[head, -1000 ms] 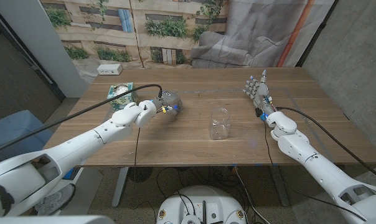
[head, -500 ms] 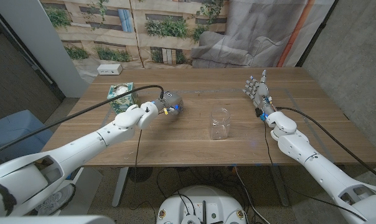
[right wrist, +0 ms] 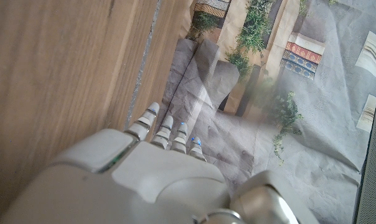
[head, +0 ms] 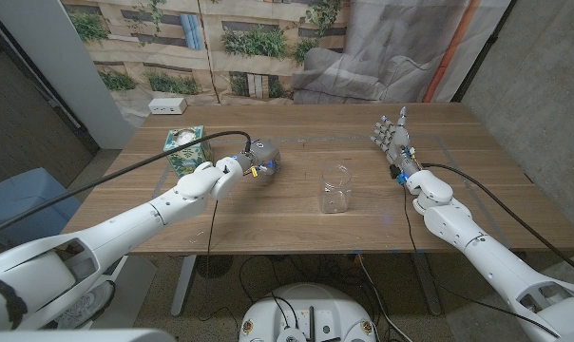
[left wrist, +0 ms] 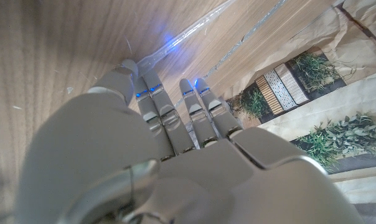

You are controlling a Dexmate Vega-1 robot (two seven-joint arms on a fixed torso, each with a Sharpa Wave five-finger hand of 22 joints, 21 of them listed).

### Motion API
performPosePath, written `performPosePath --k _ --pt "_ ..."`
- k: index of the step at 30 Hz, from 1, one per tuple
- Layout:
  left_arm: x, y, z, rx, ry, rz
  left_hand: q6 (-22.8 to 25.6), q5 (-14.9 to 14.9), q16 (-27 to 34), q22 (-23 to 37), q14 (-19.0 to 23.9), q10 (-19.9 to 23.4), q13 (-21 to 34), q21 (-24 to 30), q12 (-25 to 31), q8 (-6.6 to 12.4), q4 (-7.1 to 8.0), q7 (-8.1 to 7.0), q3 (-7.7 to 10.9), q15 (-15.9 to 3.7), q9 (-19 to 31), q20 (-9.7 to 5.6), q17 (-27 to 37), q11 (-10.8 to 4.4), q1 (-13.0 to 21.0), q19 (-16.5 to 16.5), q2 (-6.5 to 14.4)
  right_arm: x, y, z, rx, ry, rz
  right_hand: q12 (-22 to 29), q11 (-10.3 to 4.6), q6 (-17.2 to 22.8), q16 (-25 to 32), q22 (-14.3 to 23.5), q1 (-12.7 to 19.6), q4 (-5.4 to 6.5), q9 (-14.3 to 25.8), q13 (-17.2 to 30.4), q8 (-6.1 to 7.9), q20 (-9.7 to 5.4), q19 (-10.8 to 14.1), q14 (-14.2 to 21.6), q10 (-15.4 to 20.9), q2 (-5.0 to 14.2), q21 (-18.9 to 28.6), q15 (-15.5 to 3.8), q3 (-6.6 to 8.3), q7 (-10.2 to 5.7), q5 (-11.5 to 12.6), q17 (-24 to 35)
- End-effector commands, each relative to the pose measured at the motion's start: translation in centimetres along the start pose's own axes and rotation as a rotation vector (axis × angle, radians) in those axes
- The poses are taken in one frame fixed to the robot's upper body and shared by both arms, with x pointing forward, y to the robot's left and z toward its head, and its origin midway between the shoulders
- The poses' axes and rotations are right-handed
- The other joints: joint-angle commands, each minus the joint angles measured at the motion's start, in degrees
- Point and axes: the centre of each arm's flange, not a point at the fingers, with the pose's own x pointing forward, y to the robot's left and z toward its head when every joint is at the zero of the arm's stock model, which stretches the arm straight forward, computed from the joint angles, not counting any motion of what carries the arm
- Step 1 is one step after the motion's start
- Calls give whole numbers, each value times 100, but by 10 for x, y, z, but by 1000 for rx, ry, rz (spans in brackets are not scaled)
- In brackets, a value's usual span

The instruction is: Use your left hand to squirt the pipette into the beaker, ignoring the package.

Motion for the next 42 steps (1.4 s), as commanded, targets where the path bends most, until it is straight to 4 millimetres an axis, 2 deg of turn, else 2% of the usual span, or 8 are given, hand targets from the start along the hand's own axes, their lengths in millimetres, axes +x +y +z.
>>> performPosePath --k 1,11,13,19,25,33,35,42 --pt "-4 -4 -3 -6 13 -2 121 -32 35 9 124 189 37 52 59 19 -3 19 -55 -842 50 -15 12 -32 1 98 82 0 0 0 0 0 0 12 -13 11 33 22 1 -4 14 0 39 11 21 -44 -20 338 -6 -481 -42 -46 24 23" --pt "-8 -1 -8 -19 17 19 151 -37 26 15 160 280 43 63 58 9 1 10 -91 -807 63 -44 9 -49 7 146 104 0 0 0 0 0 0 3 -21 2 36 23 1 -5 13 -5 37 10 22 -40 -34 335 -9 -471 -42 -50 26 23" --pt "-9 2 -9 -21 18 27 143 -37 25 16 166 293 44 62 55 2 2 -18 -98 -807 65 -41 8 -50 9 145 111 0 0 0 0 0 0 7 -63 0 33 23 1 -5 13 -5 36 12 21 -48 -22 336 -9 -479 -42 -47 26 23" --pt "-11 16 -11 -33 7 57 138 -38 16 19 168 298 46 56 41 -9 3 -9 -113 -812 70 -43 7 -51 10 136 118 0 0 0 0 0 0 5 28 8 33 23 1 -5 13 -5 39 11 24 -48 -31 337 -10 -472 -42 -54 26 22" --pt "-15 30 -11 -52 0 98 139 -39 11 21 175 299 47 53 29 -16 7 -16 -129 -812 74 -42 7 -52 5 134 125 0 0 0 0 0 0 -22 -62 0 36 24 1 -4 13 -8 37 11 23 -43 -93 338 -11 -486 -42 -48 26 23" --pt "-21 47 -7 -74 -20 145 129 -38 7 23 191 286 47 49 9 -30 11 -13 -145 -821 78 -49 8 -51 3 131 140 0 0 0 0 0 0 7 17 2 34 24 1 -5 13 -7 37 11 25 -47 -22 336 -12 -464 -42 -49 26 22" --pt "-23 51 -6 -81 -25 154 125 -39 5 24 193 283 47 48 6 -33 11 -15 -149 -823 79 -49 8 -50 2 131 140 0 0 0 0 0 0 5 -72 6 33 24 1 -5 11 -10 39 11 24 -52 -20 336 -13 -474 -42 -39 26 22" --pt "-30 59 -7 -110 -31 159 109 -40 -7 26 206 269 49 44 -16 -52 15 -41 -179 -814 84 -43 6 -50 -13 130 141 0 0 0 0 0 0 10 -13 4 34 24 1 -4 11 -11 39 11 26 -51 -7 339 -14 -473 -41 -47 26 22"
